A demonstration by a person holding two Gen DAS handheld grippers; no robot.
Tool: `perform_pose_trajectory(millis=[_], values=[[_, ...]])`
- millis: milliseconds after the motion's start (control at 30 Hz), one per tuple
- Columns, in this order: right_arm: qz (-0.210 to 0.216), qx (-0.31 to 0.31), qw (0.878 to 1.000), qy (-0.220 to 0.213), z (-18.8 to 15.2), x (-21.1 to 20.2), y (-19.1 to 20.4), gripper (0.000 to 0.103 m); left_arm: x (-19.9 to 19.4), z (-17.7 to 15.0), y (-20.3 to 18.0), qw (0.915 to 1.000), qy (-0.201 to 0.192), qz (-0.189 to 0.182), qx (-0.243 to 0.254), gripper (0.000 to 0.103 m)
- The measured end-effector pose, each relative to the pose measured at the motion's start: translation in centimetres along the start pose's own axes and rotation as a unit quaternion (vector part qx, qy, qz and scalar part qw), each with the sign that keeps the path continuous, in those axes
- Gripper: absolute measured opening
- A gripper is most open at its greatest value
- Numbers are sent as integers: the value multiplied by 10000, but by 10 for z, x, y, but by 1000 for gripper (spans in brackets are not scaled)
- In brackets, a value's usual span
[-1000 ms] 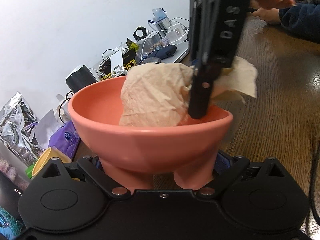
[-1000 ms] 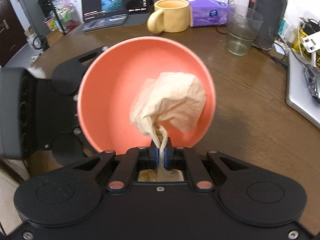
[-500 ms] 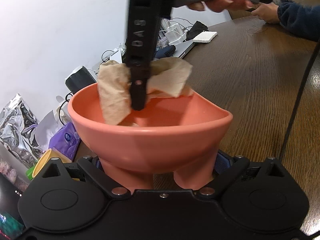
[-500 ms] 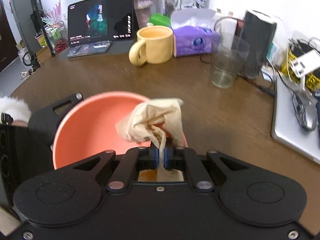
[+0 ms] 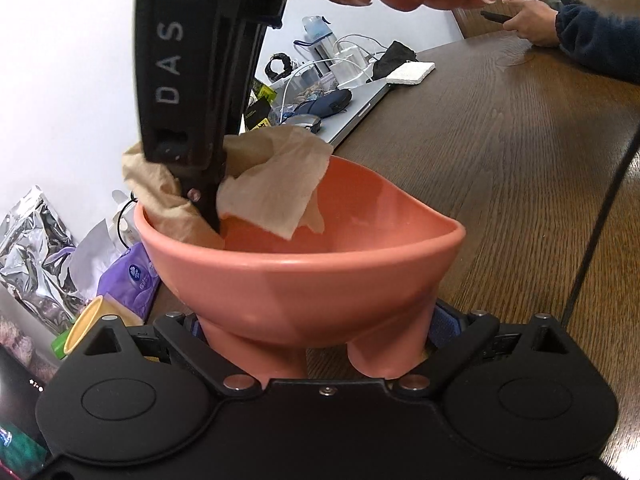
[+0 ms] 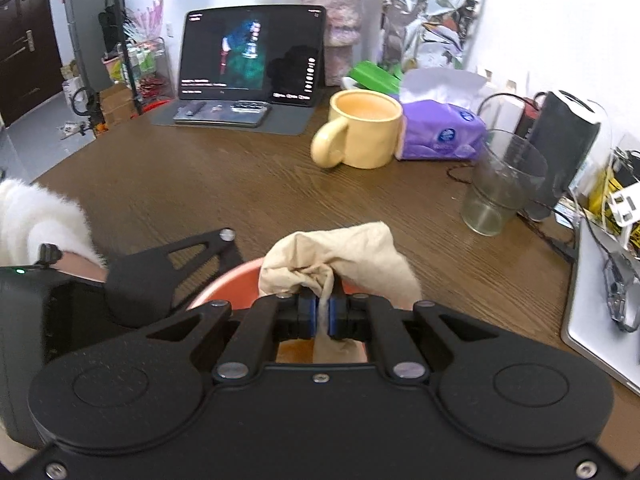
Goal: Clean bowl
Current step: 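Scrub the bowl interior with the cloth in the right tool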
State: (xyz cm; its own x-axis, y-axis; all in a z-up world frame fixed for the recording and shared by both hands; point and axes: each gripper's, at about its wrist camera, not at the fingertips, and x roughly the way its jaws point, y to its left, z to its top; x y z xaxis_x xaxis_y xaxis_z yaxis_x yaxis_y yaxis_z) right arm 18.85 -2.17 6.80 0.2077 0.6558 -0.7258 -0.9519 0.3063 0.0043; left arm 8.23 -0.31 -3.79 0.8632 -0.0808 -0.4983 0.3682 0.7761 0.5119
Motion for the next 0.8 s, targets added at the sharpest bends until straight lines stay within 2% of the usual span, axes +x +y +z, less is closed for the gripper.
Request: perform_pose_trajectory(millis=[400, 800], values=[[413, -29, 9991, 20, -19, -3, 18, 8, -1, 0, 0, 10000, 8, 1, -35, 96], [338, 69, 9990, 277, -46, -3, 27, 8, 0, -1, 0, 10000, 7, 10, -40, 97]])
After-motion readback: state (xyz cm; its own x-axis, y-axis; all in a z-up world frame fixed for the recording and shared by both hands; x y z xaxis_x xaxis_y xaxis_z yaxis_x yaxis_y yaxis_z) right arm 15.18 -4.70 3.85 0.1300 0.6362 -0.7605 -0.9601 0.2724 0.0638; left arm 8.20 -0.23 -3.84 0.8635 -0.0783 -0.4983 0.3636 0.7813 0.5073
